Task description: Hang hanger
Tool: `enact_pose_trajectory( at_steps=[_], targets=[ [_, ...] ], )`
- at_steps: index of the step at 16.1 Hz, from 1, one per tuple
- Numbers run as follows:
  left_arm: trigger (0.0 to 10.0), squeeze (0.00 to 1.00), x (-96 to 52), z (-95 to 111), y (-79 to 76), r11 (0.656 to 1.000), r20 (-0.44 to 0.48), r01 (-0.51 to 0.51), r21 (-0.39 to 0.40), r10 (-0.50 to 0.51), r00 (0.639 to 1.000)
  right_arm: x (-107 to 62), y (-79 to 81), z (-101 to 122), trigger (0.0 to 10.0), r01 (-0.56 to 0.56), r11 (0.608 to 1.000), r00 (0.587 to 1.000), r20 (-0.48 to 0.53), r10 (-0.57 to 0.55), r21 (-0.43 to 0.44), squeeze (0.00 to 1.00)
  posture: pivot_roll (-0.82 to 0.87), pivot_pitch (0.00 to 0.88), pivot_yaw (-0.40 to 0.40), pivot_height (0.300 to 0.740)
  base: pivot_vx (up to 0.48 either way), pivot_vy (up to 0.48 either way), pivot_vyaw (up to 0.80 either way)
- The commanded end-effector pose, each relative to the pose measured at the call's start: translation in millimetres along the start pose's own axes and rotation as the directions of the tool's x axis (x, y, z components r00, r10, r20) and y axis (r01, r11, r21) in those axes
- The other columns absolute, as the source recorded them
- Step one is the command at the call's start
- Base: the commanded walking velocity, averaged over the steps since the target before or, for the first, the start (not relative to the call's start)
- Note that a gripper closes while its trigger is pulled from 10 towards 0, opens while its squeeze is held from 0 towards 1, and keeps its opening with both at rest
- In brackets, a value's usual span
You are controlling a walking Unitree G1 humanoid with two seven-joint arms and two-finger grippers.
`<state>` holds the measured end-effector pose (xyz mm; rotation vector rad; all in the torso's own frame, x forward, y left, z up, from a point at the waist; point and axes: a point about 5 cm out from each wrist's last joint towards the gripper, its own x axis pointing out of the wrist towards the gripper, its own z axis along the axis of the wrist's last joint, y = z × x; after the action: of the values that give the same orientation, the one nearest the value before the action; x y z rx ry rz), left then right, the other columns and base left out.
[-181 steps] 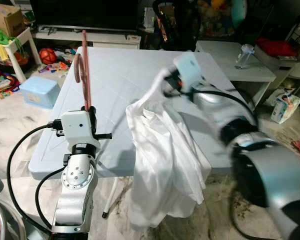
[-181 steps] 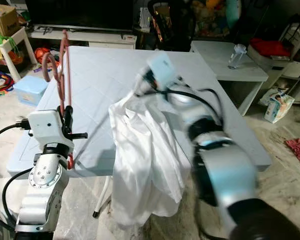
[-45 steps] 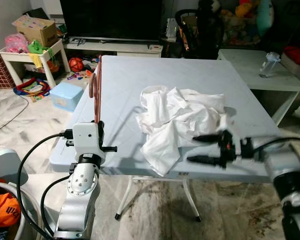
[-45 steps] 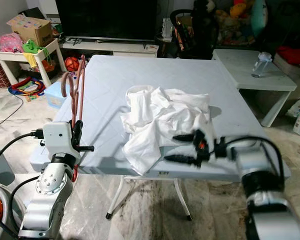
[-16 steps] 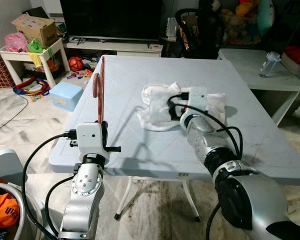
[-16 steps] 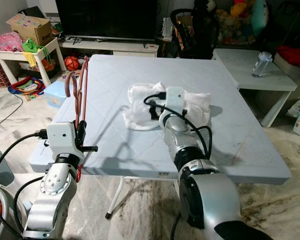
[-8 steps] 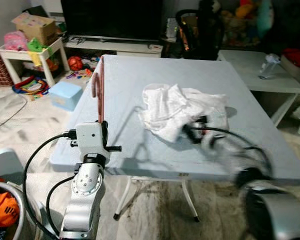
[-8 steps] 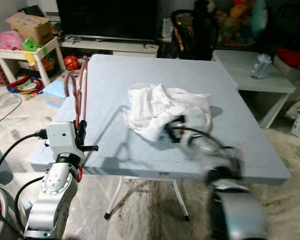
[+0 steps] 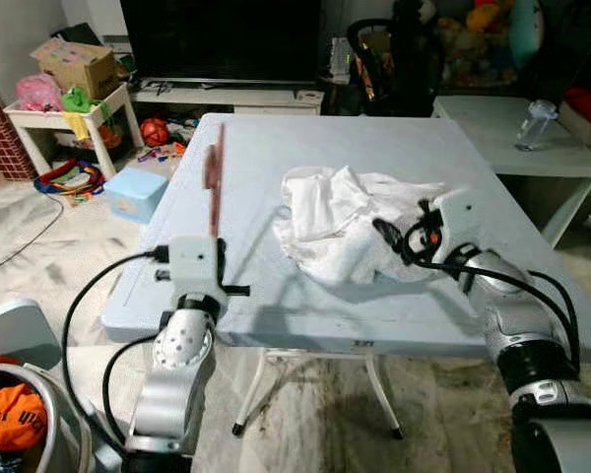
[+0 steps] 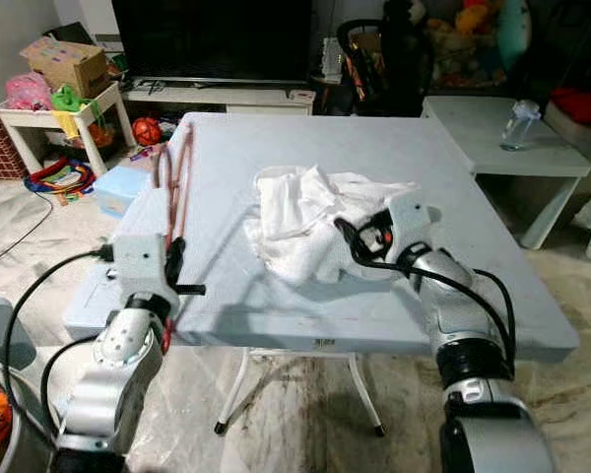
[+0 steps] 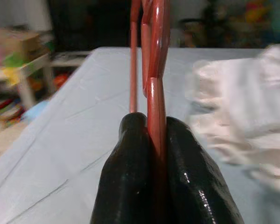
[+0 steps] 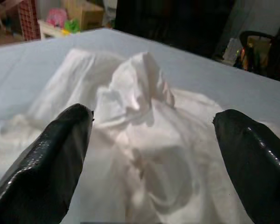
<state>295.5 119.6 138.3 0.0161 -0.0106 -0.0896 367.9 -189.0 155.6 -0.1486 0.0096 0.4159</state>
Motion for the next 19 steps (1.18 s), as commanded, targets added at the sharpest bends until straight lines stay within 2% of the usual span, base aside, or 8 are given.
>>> enact_pose_trajectory(
  at_steps=[1,2,4,5,6,9,12,19],
  targets=[
    [10.0,0.0,2.5,4,-9.1,0.997,0.016,0.081,-0.018,-0.08,0.997,-3.5,1.6,-4,10.0,0.01,0.999,1.0,-0.011,-0.01,0.05,0.0,0.07,0.0,-0.001,0.74,0.0,0.0,0.0],
    [10.0,0.0,4.1,3,-7.9,0.997,0.009,0.076,-0.028,-0.076,0.997,-10.4,6.3,-12,10.0,0.0,0.998,1.0,-0.013,0.0,0.061,0.0,0.07,0.0,0.009,0.74,0.0,0.0,0.0],
    [10.0,0.0,5.4,2,-7.8,0.997,-0.005,0.069,-0.028,-0.07,0.998,-17.7,7.4,-20,10.0,0.049,0.996,0.999,-0.019,-0.047,0.08,0.0,0.06,0.0,0.015,0.74,0.0,0.0,0.0],
    [10.0,0.0,5.1,-1,-11.7,0.996,-0.017,0.09,-0.025,-0.091,0.996,-19.9,15.9,-23,10.0,0.049,0.992,0.999,-0.028,-0.046,0.113,0.0,0.06,0.0,0.012,0.74,0.0,0.0,0.0],
    [10.0,0.0,4.6,-3,-13.4,0.995,-0.018,0.095,-0.024,-0.096,0.995,-18.6,18.8,-21,10.0,0.082,0.983,0.997,-0.013,-0.081,0.167,0.0,0.06,0.0,0.009,0.74,0.0,0.0,0.0],
    [10.0,0.0,5.0,-4,-14.9,0.995,-0.024,0.09,-0.033,-0.091,0.996,-19.5,20.1,-16,10.0,0.137,0.958,0.99,0.008,-0.143,0.251,0.0,0.07,0.0,-0.001,0.74,-0.08,0.0,0.0],
    [10.0,0.0,3.1,-6,-13.1,0.996,-0.032,0.081,-0.026,-0.082,0.996,-23.0,18.9,-18,10.0,0.157,0.949,0.987,-0.014,-0.159,0.272,0.0,0.08,0.0,-0.01,0.74,-0.269,0.0,0.0],
    [10.0,0.0,1.2,-8,-11.6,0.997,-0.041,0.068,-0.027,-0.07,0.997,-23.6,27.1,-23,10.0,0.142,0.945,0.99,-0.047,-0.134,0.295,0.0,0.08,0.0,-0.011,0.74,-0.299,0.0,0.0]
  ],
)
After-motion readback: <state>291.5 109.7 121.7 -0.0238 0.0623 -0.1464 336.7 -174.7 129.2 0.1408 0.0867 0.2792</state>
